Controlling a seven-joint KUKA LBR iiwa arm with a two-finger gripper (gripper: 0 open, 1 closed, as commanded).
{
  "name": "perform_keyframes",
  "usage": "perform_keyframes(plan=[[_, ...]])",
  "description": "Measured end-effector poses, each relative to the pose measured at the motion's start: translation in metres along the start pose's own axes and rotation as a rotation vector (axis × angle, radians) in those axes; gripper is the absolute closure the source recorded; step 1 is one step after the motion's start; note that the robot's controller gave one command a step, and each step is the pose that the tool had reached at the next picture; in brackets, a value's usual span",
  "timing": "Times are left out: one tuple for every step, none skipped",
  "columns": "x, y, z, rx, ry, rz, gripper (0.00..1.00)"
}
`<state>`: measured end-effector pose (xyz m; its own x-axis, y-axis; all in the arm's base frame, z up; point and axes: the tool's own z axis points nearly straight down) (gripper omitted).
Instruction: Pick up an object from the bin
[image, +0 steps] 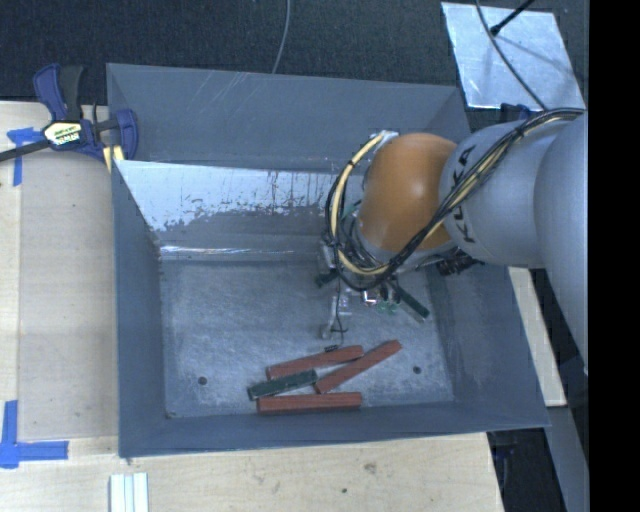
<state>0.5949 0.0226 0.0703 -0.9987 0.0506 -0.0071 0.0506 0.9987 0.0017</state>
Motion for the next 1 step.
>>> perform_keyframes(plan=[[-0.0111, -0.018, -0.0108, 0.0, 0.003, 0.058, 0.0]])
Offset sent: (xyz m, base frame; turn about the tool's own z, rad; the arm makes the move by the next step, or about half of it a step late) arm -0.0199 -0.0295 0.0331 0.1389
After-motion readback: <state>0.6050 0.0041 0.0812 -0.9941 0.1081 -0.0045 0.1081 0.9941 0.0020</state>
